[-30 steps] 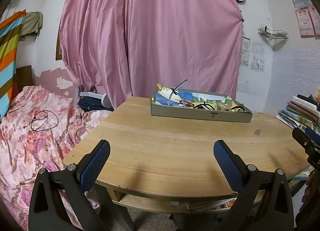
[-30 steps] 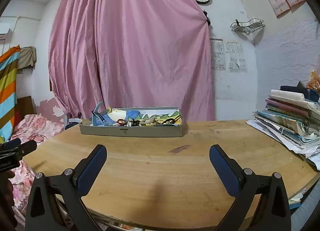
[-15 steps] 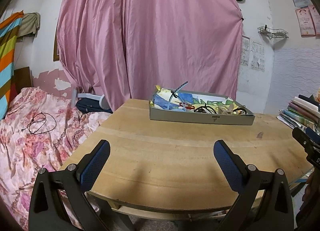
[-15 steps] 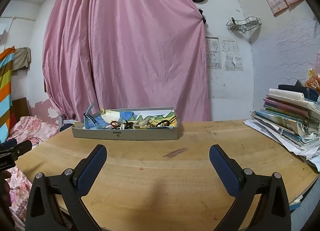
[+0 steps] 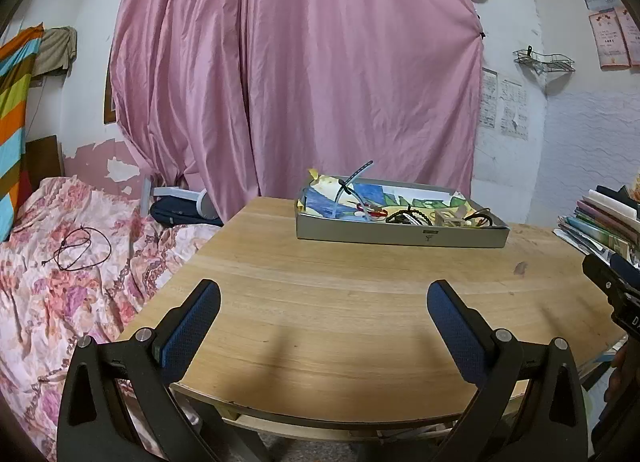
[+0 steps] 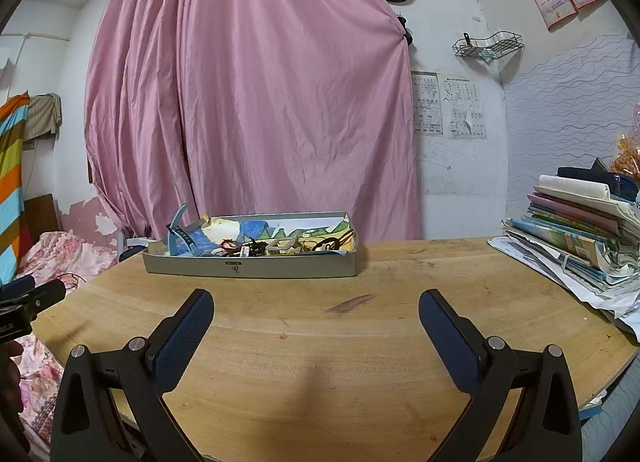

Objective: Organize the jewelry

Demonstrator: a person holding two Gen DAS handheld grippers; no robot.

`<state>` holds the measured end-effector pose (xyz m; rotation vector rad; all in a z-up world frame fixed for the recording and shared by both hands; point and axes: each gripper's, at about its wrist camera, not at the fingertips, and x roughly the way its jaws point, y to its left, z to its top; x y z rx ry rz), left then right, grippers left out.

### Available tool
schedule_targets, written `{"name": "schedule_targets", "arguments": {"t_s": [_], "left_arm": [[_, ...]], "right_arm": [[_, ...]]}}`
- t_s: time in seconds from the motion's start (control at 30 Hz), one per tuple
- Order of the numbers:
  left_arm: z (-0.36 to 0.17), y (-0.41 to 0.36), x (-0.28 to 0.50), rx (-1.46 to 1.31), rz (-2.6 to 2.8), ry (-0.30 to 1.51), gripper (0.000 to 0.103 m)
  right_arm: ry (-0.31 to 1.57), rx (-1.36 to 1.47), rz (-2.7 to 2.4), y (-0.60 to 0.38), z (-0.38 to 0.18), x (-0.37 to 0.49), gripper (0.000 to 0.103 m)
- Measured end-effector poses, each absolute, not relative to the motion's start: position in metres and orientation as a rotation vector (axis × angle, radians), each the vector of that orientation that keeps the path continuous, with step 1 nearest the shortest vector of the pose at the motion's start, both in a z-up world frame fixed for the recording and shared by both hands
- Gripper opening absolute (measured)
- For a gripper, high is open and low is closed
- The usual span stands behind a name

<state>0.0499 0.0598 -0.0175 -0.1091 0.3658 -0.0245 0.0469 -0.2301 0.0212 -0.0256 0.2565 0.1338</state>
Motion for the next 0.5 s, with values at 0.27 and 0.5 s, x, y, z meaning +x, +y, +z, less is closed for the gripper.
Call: {"name": "schedule_targets", "arguments": {"t_s": [0.27,0.5], "left_arm": [[-0.0174,0.059,0.0497,-0.108,-0.023,0.366,0.101],[-0.0176,0.0579,0.0512,-0.103,-0.028,0.365,0.101]], "right_arm": [[0.255,-0.025,0.134,-0.23,0.0214,0.0467,0.103],[0.256,-0.025,0.135,-0.23,0.0214,0.0466,0.103]]}}
